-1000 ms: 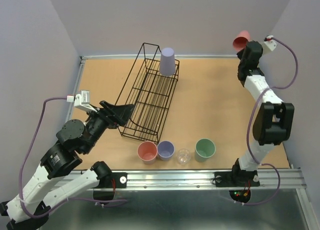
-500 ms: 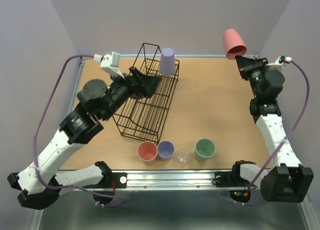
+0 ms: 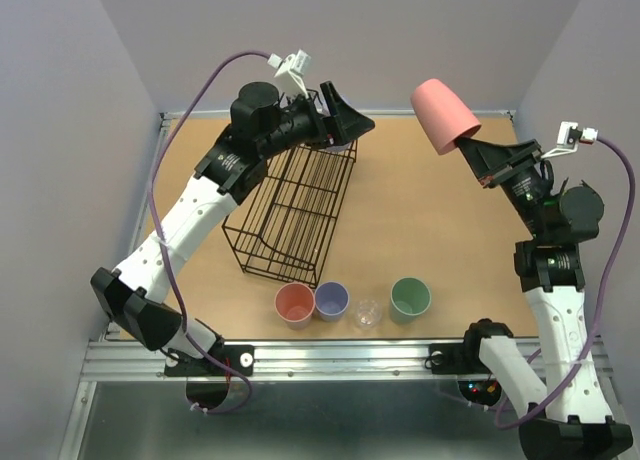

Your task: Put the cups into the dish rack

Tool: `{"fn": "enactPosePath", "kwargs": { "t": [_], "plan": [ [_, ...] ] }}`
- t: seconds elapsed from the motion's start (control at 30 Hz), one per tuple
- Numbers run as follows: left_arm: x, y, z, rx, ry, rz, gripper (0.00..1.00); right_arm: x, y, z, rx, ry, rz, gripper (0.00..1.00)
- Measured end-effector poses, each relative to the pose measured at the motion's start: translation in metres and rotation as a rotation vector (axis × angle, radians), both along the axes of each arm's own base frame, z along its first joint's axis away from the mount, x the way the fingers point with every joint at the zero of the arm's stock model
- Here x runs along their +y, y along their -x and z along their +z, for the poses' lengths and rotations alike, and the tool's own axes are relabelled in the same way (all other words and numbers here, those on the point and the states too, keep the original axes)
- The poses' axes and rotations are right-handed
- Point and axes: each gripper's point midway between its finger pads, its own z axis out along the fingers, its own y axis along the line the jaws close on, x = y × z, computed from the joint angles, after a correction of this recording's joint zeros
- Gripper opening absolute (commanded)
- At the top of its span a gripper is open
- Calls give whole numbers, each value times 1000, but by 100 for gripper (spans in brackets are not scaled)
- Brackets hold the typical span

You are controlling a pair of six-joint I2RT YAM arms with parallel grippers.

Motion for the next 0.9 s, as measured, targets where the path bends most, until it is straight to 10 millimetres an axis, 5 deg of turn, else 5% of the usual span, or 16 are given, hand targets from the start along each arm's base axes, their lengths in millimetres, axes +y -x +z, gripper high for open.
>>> {"fn": "enactPosePath", "kwargs": {
  "t": [0.4,0.6,0.9],
  "plan": [
    [-31,27,78,-103,289,-247,99,9,-16,-33,98,81,23,0],
    [-43,27,76,-86,313,-273,99,26,-24,-38,118,95,77,0],
    [-71,15,44,-7,282,-268,99,36,-23,-26,84,58,120,0]
  ]
}}
